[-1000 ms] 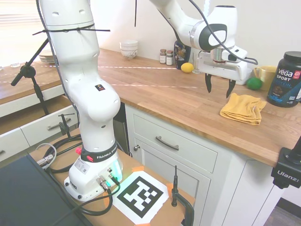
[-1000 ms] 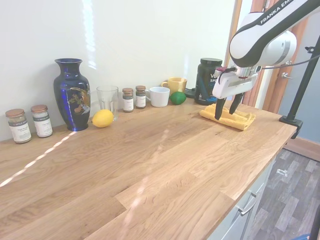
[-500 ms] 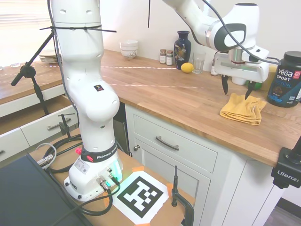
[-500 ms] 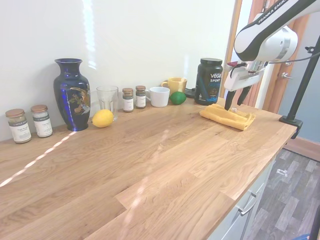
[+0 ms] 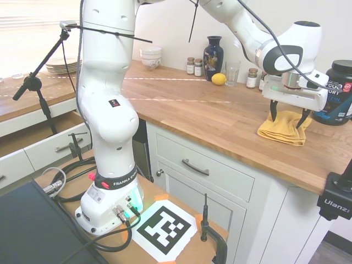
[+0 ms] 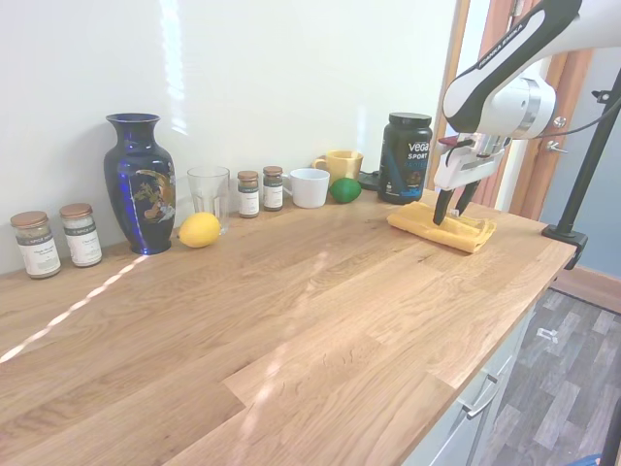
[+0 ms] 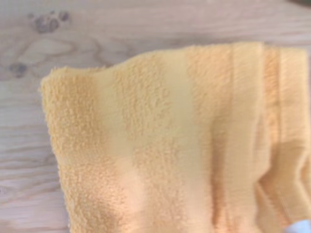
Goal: Wipe the counter
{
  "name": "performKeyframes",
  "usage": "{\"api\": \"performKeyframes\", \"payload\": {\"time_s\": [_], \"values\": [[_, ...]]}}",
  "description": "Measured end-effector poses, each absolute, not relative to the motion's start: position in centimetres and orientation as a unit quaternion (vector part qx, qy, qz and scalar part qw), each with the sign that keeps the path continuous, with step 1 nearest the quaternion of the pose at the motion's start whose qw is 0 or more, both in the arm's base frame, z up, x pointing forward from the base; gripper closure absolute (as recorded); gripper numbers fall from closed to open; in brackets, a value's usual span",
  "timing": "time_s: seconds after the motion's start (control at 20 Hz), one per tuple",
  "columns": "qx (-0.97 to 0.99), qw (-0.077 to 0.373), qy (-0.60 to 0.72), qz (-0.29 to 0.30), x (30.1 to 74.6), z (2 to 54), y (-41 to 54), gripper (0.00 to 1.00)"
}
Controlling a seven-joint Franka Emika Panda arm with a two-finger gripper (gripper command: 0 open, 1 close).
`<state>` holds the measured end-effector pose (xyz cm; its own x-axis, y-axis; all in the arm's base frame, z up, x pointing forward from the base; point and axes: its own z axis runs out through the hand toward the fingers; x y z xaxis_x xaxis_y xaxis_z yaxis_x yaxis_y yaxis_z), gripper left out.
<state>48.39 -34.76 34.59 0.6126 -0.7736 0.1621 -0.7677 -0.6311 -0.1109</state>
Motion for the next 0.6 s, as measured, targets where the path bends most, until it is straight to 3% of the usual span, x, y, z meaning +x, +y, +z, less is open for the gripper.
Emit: {"api": "performKeyframes", "payload": {"time_s": [0.25,0.3,0.6], "values": [[-0.898,0.021,0.429,-0.091,48.6,33.4,-34.6,0.0],[-0.898,0.024,0.43,-0.091,48.5,33.3,-34.6,1.0],[-0.901,0.034,0.422,-0.093,48.2,33.0,-34.8,1.0]]}}
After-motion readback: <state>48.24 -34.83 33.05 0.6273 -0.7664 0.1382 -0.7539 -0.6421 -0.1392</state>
